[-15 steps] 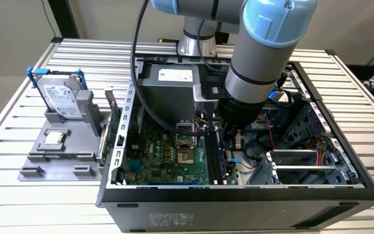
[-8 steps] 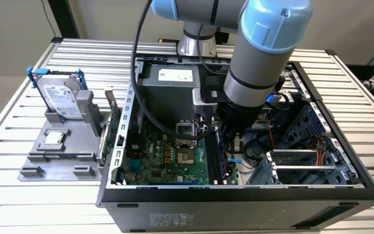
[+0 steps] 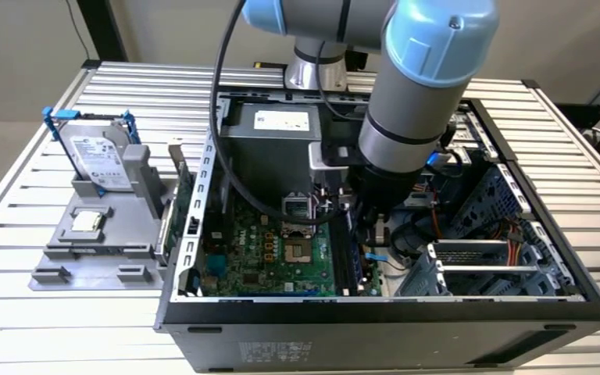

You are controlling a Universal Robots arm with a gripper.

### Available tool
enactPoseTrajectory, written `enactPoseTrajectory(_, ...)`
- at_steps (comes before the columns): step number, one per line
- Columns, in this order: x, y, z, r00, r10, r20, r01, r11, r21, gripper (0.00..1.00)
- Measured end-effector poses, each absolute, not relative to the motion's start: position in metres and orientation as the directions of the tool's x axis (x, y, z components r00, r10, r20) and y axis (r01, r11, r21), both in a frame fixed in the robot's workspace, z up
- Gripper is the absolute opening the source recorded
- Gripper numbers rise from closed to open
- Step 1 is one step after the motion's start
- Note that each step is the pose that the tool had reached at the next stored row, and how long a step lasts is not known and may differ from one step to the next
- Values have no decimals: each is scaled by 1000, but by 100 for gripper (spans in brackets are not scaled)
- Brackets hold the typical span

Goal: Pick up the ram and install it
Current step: 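Press down the ram until it locks into place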

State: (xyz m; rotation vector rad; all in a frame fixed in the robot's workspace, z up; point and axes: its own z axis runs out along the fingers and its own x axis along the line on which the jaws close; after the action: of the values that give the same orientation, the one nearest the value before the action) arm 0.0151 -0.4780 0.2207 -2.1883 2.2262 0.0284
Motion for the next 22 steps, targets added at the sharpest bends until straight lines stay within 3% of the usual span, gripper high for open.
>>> enactPoseTrajectory(22,15,-478,260,-17,-1000,-24,-1000,17,0,0)
